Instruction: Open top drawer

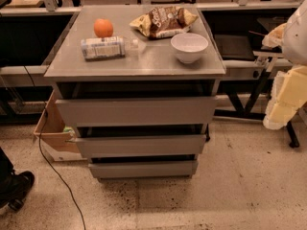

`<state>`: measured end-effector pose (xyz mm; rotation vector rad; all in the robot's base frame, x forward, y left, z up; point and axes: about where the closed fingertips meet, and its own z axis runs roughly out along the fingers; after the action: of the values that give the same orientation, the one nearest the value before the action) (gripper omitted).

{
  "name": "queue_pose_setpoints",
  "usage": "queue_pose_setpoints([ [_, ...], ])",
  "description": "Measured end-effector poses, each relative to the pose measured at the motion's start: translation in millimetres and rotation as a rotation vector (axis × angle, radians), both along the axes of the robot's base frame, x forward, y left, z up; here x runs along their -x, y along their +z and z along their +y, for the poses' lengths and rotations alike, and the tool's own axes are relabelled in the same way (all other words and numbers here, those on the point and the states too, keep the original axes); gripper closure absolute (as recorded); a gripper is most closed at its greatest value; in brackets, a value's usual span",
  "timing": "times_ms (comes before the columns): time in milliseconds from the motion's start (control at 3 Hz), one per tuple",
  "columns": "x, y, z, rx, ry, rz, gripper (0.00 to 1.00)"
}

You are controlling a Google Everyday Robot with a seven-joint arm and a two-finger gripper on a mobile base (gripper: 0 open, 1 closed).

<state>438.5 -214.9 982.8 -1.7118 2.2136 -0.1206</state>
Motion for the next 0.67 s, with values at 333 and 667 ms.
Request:
queue_pose_setpoints([
  [333, 0, 0, 0, 0.0, 0.0, 0.0, 0.0],
  [667, -6, -34, 10, 0.004, 0.01, 0.012, 0.0],
])
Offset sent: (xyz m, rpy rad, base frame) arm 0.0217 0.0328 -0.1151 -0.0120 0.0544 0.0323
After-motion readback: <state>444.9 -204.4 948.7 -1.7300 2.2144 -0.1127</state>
